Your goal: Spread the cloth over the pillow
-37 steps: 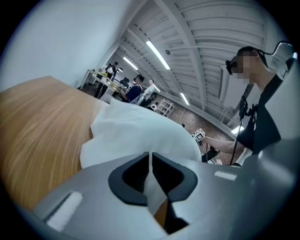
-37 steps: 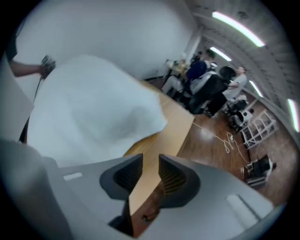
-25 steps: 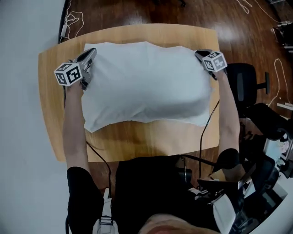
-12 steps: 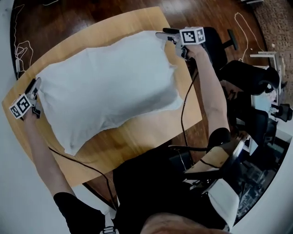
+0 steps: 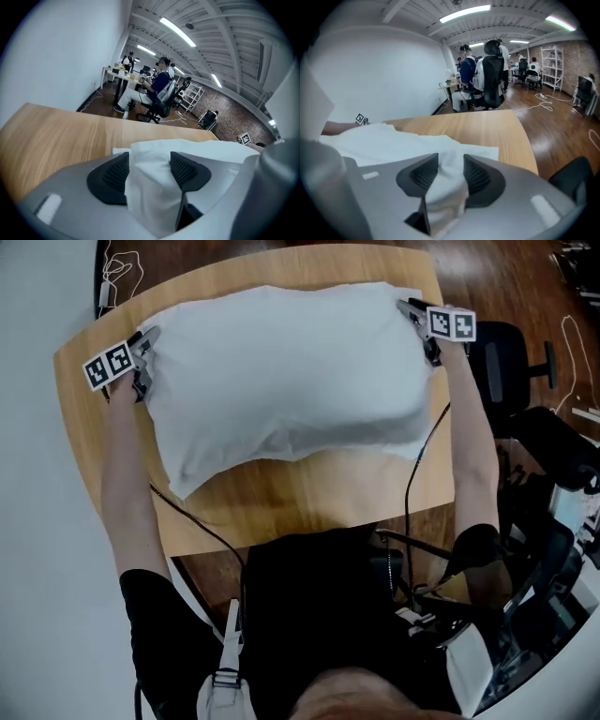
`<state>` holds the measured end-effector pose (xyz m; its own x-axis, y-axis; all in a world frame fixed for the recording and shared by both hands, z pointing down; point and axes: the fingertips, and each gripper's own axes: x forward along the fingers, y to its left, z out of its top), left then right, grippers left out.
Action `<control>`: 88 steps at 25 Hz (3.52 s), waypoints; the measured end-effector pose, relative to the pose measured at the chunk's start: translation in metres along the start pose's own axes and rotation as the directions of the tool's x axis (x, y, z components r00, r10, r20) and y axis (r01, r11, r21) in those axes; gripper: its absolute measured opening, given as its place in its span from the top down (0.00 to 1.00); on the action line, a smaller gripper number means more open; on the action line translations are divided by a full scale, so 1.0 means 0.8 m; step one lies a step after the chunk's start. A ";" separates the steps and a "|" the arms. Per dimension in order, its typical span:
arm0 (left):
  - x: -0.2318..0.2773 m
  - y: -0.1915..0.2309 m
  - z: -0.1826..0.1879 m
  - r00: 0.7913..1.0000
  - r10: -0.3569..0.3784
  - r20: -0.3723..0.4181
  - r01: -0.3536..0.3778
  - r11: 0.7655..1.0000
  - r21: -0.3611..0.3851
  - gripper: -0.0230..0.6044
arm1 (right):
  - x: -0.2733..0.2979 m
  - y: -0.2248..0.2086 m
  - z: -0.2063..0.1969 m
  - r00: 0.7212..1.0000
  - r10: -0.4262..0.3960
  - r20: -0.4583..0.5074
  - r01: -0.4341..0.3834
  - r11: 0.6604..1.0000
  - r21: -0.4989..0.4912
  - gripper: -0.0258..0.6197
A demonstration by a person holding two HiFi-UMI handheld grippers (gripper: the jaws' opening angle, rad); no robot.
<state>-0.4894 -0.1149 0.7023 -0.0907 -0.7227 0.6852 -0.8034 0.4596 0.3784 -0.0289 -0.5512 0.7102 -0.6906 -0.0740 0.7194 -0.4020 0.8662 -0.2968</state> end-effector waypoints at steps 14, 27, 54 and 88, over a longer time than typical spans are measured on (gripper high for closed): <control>-0.312 -0.153 -0.386 0.878 -0.405 -0.255 0.449 0.882 0.145 0.74 | -0.265 0.111 -0.348 0.915 0.051 -0.400 -0.247 0.854 -0.458 0.66; -0.284 -0.159 -0.472 0.880 -0.265 -0.394 0.362 0.911 0.197 0.95 | -0.294 0.115 -0.436 0.860 -0.243 -0.449 -0.002 0.878 -0.479 0.93; -0.363 -0.168 -0.391 0.946 -0.285 0.156 0.272 0.957 0.096 0.95 | -0.299 0.224 -0.331 0.989 -0.147 -0.013 0.145 0.983 -0.116 0.91; -0.571 -0.568 -0.296 0.302 -0.793 0.529 0.700 0.561 0.441 0.96 | -0.506 0.500 -0.295 0.652 0.305 0.694 -0.468 0.882 0.052 0.96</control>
<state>0.0567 0.1286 0.3649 0.2987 -0.8557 -0.4226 -0.7740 -0.4762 0.4174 0.2321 -0.0581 0.4486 -0.9902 -0.1273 -0.0574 -0.0628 0.7731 -0.6312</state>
